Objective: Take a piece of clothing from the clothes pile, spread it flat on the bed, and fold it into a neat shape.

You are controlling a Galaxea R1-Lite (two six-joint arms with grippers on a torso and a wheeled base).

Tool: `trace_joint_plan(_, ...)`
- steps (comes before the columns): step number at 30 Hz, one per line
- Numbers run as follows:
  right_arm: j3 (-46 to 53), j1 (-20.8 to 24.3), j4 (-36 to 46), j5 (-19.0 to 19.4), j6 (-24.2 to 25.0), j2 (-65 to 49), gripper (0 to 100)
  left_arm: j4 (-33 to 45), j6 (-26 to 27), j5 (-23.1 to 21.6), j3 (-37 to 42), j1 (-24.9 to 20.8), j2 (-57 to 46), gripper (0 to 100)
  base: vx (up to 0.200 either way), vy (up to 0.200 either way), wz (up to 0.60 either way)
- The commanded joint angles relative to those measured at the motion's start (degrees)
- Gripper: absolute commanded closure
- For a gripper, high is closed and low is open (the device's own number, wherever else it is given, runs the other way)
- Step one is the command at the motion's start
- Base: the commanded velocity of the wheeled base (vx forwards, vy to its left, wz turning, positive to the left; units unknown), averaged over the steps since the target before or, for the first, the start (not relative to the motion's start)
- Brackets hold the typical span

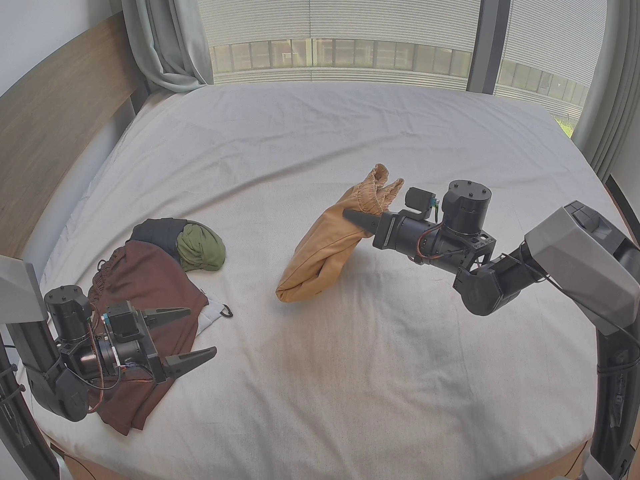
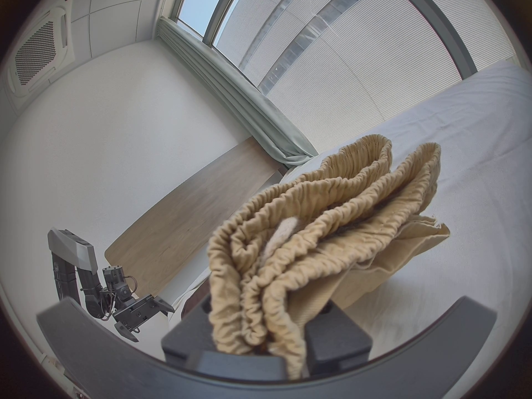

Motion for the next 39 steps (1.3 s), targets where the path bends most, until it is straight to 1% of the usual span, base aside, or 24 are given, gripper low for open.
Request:
trace_joint_plan(1, -3.7, 0.0, 0.9, -0.2, 0.2, 2.3, 100, 0.0, 0.0, 0.0, 0.1, 0.1, 0.0, 0, 0.000, 0.000, 0.00)
trace_joint_plan(6, -6.7, -0.5, 2.2, -0.2, 0.5, 3.0, 100, 0.0, 0.0, 0.0, 0.0, 0.5, 0.6, 0, 0.000, 0.000, 0.00)
trace_joint_plan(14, -13.9, -1.4, 4.4, -0.2, 2.7, 3.8, 100, 0.0, 0.0, -0.4, 0.1, 0.4, 0.9, 0, 0.000, 0.000, 0.00)
trace_joint_plan(18, -15.6, -1.5, 5.7, -0.2, 3.8, 4.1, 100, 0.0, 0.0, -0.6, 0.1, 0.3, 1.2, 0, 0.000, 0.000, 0.00)
trace_joint_plan(24, -18.6, -3.3, 6.0, -0.2, 4.5, 10.8, 100, 0.0, 0.0, -0.7, 0.1, 0.1, 1.3, 0, 0.000, 0.000, 0.00)
trace_joint_plan(27, -16.0, -3.9, 4.9, -0.3, 3.4, 14.7, 100, 0.0, 0.1, -1.3, 0.1, 0.6, 1.2, 0, 0.000, 0.000, 0.00)
trace_joint_plan(30, -10.8, -4.0, 3.8, -0.3, 2.9, 13.9, 100, 0.0, 0.1, -1.7, 0.4, 1.0, 1.0, 0, 0.000, 0.000, 0.00)
trace_joint_plan(32, -10.0, -4.0, 3.6, -0.3, 2.9, 13.6, 100, 0.0, 0.1, -1.7, 0.4, 1.0, 0.9, 0, 0.000, 0.000, 0.00)
trace_joint_plan(33, -7.6, -4.1, 2.8, -0.3, 2.4, 12.8, 100, 0.0, 0.1, -1.7, 0.4, 1.0, 0.9, 0, 0.000, 0.000, 0.00)
trace_joint_plan(35, -4.5, -4.3, 2.0, -1.2, 2.0, 11.7, 100, 0.0, 0.1, -1.7, 0.4, 1.0, 0.9, 0, 0.000, 0.000, 0.00)
trace_joint_plan(37, -1.0, -4.6, 0.2, -2.9, 1.9, 11.0, 100, 0.0, 0.1, -1.7, 0.4, 1.0, 0.9, 0, 0.000, 0.000, 0.00)
trace_joint_plan(39, 2.1, -4.8, -1.8, -3.3, 1.7, 11.0, 100, 0.0, 0.1, -1.7, 0.4, 1.1, 1.0, 0, 0.000, 0.000, 0.00)
